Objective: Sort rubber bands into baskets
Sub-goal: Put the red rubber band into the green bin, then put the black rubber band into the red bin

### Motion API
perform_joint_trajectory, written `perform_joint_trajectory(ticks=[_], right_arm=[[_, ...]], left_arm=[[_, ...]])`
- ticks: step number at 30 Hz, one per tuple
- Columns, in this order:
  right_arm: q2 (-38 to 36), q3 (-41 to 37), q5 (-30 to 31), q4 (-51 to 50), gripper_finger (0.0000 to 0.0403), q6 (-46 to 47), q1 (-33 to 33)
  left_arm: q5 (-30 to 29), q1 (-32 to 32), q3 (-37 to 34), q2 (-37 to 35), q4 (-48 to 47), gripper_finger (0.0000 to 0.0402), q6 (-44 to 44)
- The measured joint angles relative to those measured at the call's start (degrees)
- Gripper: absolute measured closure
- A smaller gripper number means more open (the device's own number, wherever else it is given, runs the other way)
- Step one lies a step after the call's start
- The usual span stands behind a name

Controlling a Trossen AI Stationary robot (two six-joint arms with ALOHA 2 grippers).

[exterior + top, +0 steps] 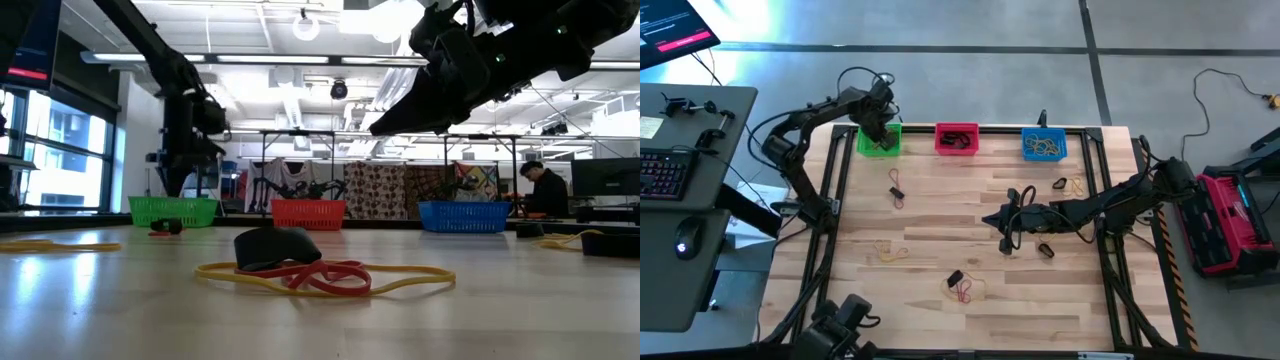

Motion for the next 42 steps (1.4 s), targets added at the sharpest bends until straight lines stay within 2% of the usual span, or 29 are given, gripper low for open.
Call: perform_joint_trajectory(ticks=[8,17,25,33,42], right_arm=[[0.0,0.0,0.0,0.0,0.0403,0.0,0.0],[0.0,0.0,0.0,0.0,0.0403,0.0,0.0],[0.0,0.0,0.0,0.0,0.0403,0.2,0.0],[0.0,0.0,0.0,0.0,0.0402,0.0,0.0],[0.0,0.0,0.0,0.0,0.0402,0.5,0.3]], left_arm=[[0.1,-0.2,0.0,5.9,2.5,0.0401,-1.3],[-0.4,-0.2,0.0,6.2,2.8,0.0398,-0.9],[-3.3,-0.6,0.0,6.0,3.9,0.0341,0.2],[-3.7,-0.6,0.0,-0.4,4.1,0.0276,0.7],[2.1,-2.6,-1.3,-11.3,6.4,0.0244,-1.4]])
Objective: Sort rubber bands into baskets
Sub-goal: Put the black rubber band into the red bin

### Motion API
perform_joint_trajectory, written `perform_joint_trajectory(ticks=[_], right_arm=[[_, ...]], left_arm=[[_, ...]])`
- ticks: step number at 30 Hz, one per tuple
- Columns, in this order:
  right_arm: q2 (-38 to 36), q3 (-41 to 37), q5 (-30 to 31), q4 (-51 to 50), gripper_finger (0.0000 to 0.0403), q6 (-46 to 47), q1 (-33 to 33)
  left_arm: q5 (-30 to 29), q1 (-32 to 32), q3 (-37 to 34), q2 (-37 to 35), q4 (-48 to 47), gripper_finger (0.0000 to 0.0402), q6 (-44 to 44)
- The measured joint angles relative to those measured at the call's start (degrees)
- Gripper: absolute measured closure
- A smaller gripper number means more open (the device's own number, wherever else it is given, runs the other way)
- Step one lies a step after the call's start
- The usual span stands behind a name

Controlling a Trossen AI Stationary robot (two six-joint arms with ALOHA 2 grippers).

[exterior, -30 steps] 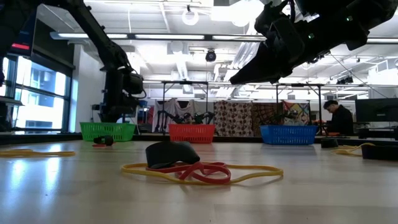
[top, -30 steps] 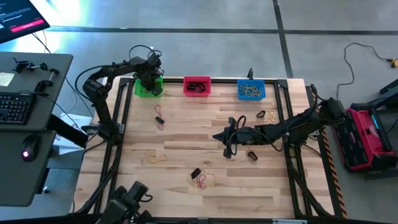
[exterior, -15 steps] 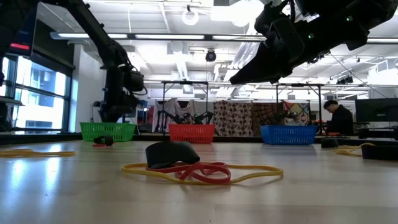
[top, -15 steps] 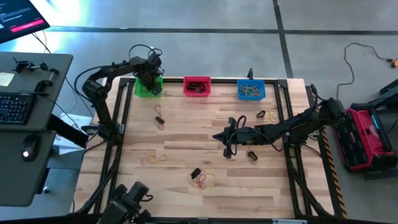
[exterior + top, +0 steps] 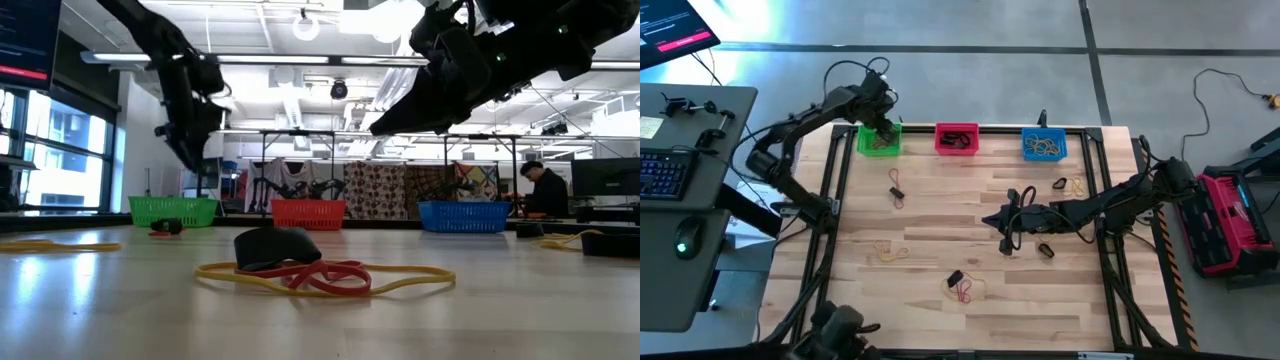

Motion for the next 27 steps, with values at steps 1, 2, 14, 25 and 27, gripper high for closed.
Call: perform_joint_trajectory(ticks=[1,2,14,25,27], right_arm=[[0.0,0.0,0.0,0.0,0.0402,0.1,0.1],[0.0,0.0,0.0,0.0,0.0402,0.1,0.4],[0.0,0.0,3.1,-1.4,0.0402,-1.4,5.0],[0.0,11.3,5.2,-34.8,0.0312,19.7,12.2],[0.0,14.7,4.1,-45.3,0.0288,26.8,13.4]], left_arm=[[0.3,-0.6,-1.5,-1.7,2.1,0.0244,-0.2],[0.8,-1.2,-3.5,-3.5,5.1,0.0244,-0.3],[1.4,-18.4,-27.9,-24.2,34.6,0.0249,-7.1],[1.3,-37.2,-41.7,-32.6,59.0,0.025,-9.0],[1.1,-39.7,-42.4,-32.7,61.2,0.025,-9.0]])
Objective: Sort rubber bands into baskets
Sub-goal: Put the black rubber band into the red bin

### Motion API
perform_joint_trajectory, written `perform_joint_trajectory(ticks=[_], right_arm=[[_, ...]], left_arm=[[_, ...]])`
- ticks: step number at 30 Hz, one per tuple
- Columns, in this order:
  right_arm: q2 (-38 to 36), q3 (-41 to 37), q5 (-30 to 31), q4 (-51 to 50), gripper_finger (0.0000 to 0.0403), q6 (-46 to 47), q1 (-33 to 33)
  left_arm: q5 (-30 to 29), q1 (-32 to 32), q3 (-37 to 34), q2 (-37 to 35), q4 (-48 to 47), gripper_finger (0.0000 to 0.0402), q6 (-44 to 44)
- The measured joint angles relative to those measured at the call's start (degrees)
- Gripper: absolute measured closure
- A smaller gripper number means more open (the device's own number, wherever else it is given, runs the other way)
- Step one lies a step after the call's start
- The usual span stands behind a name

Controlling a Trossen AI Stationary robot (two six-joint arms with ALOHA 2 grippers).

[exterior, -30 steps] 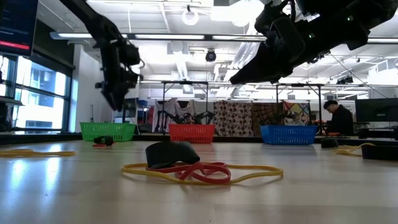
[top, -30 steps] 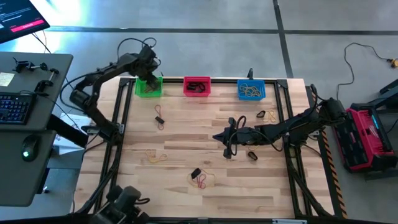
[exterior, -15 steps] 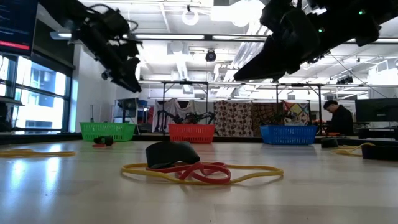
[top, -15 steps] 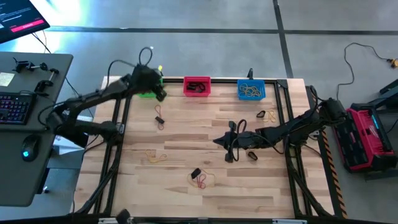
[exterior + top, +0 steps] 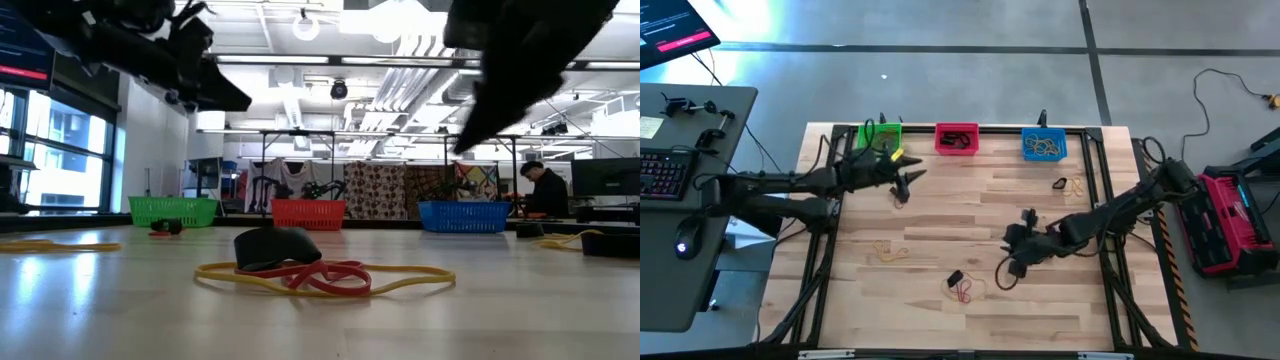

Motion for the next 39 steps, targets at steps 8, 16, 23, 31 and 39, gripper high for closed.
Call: perform_joint_trajectory(ticks=[8,16,23,31,39], right_arm=[[0.0,7.8,-5.1,-29.1,0.0257,22.0,4.3],[0.0,4.2,-11.3,-32.0,0.0256,28.7,6.0],[0.0,-2.8,-14.8,-30.1,0.0256,34.0,5.7],[0.0,-8.5,-17.3,-23.0,0.0256,34.0,5.6],[0.0,-10.9,-17.3,-19.6,0.0293,34.0,5.6]], left_arm=[[-0.5,-6.7,-0.1,1.6,3.1,0.025,0.5],[0.2,-9.8,-0.1,7.5,9.3,0.025,5.9],[6.1,-9.8,-0.1,17.3,21.3,0.025,6.8],[6.6,-9.7,-0.1,24.6,27.7,0.025,7.2],[13.8,-9.7,-0.1,26.3,31.0,0.025,7.1]])
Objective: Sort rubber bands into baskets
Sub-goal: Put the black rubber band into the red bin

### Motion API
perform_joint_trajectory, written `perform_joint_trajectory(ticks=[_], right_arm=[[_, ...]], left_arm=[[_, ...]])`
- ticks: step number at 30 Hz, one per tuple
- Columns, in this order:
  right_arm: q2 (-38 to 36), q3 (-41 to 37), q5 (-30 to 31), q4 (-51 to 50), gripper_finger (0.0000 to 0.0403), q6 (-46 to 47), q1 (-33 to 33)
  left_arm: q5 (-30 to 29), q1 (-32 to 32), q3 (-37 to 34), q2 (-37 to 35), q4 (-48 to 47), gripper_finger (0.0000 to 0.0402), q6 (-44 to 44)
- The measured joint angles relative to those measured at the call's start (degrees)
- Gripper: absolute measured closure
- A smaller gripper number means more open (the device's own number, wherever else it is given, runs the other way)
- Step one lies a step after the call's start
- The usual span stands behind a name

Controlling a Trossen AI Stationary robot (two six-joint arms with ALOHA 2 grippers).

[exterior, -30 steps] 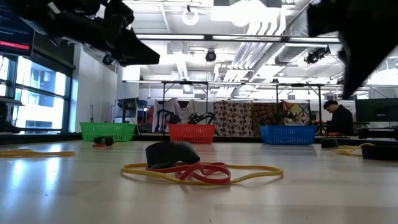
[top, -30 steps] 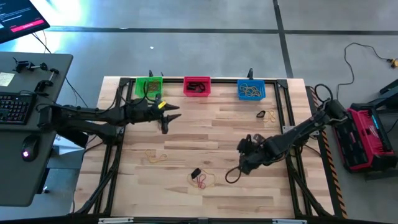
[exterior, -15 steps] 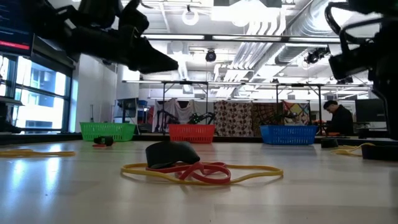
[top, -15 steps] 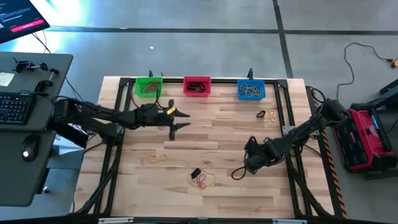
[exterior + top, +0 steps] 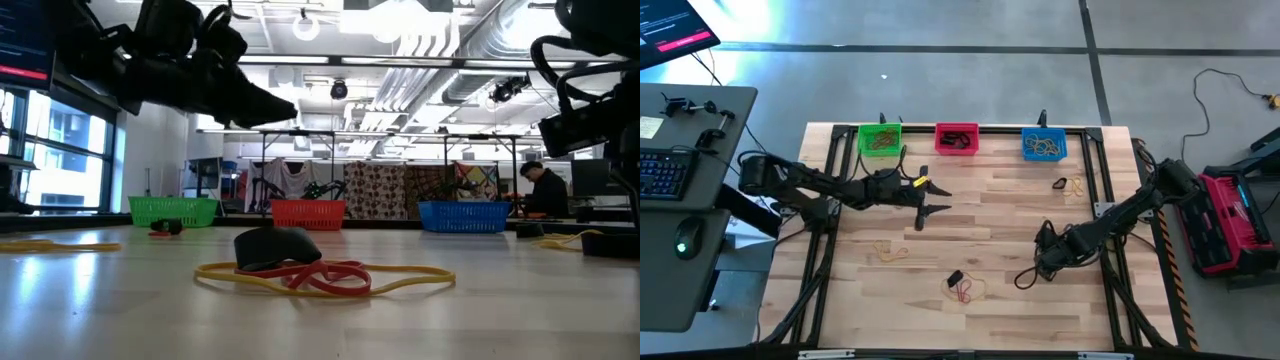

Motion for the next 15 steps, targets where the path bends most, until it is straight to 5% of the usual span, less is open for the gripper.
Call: perform_joint_trajectory(ticks=[6,15], right_arm=[[0.0,1.4,0.3,-0.4,0.0391,-3.3,0.0],[0.0,6.7,6.7,6.0,0.0399,-14.9,-1.2]], left_arm=[[3.4,-0.1,-2.2,4.8,12.8,0.025,-2.1],[3.4,-1.5,-3.7,9.4,18.8,0.025,-4.2]])
